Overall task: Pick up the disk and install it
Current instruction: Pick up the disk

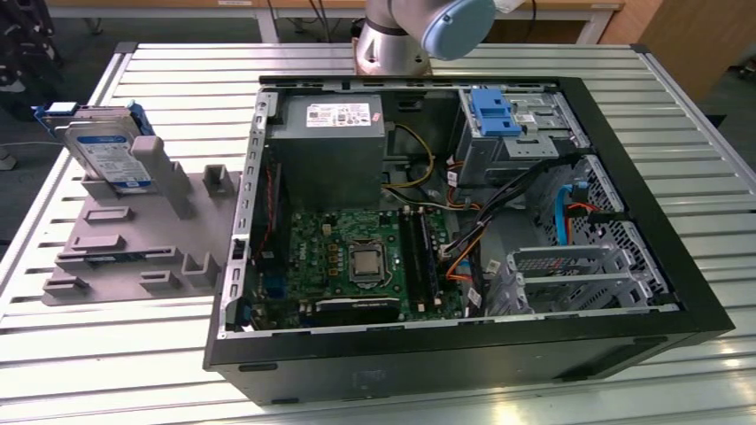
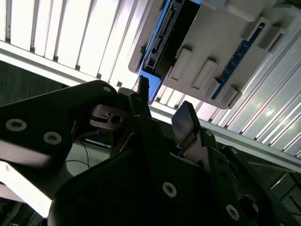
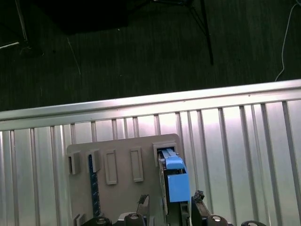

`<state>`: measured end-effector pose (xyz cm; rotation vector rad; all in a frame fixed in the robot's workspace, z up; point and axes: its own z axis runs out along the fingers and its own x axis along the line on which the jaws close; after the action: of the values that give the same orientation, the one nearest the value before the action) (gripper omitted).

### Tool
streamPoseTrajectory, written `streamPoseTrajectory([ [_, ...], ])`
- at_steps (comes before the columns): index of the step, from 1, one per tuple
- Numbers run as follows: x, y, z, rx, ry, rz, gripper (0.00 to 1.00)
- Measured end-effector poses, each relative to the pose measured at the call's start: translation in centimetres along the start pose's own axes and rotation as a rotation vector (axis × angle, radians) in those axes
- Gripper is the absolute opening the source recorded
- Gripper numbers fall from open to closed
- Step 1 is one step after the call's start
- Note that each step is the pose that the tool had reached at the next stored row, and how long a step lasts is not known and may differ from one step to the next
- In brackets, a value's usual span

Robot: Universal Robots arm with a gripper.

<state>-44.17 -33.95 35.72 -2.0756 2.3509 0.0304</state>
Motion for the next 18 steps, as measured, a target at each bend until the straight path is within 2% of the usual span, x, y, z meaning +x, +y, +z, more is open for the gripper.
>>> streamPoseTrajectory([
  [7, 0.05, 0.24, 1.06, -0.0001, 0.0001, -0.001, 0.47],
  [12, 0.04, 0.24, 1.10, -0.0002, 0.0002, -0.002, 0.47],
  [14, 0.04, 0.24, 1.20, -0.0004, 0.0002, -0.017, 0.47],
  [18, -0.35, 0.36, 1.43, -0.0005, 0.0005, -0.020, 0.47],
])
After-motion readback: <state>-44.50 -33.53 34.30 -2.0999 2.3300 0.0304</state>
